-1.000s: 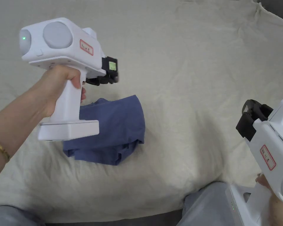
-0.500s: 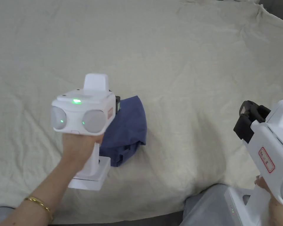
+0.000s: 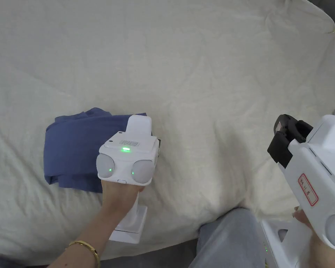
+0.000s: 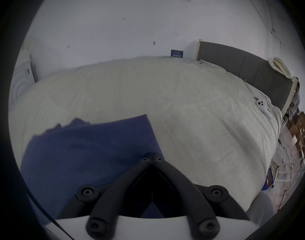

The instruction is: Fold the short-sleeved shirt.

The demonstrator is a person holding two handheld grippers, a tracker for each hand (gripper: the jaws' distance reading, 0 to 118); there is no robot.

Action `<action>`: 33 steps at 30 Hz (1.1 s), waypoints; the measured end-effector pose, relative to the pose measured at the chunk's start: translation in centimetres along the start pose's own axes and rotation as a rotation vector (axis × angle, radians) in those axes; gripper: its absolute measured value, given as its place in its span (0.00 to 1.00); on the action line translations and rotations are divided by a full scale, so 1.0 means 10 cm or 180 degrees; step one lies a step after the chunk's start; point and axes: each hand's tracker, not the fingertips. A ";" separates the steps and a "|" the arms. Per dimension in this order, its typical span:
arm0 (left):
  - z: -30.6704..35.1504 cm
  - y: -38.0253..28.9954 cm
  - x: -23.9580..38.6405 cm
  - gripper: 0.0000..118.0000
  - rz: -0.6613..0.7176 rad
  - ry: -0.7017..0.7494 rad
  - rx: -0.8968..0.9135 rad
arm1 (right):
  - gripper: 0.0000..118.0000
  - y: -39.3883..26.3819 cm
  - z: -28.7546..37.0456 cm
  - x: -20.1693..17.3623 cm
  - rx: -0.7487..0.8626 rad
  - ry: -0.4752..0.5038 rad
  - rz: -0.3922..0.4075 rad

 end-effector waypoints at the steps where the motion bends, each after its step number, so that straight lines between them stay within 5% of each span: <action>1: -0.03 -0.02 0.01 0.00 -0.0028 0.0024 0.0023 | 0.00 0.00 0.00 0.01 0.0000 -0.0007 -0.0002; 9: 0.08 0.18 -0.06 0.00 0.0189 -0.0146 -0.0047 | 0.00 0.04 0.03 -0.04 0.0005 -0.0004 -0.0039; 16: 0.66 0.61 -0.23 0.00 0.0527 -0.0550 0.0582 | 0.00 0.09 0.08 -0.21 0.0043 0.0105 -0.0027; 24: 1.29 0.81 -0.85 0.00 0.0485 0.0108 0.1224 | 0.00 0.21 0.06 -0.54 0.0155 0.0338 0.0026; 33: 1.65 0.48 -1.59 0.00 0.0587 0.0706 0.1188 | 0.00 0.21 -0.19 -1.17 0.0254 0.0831 -0.0028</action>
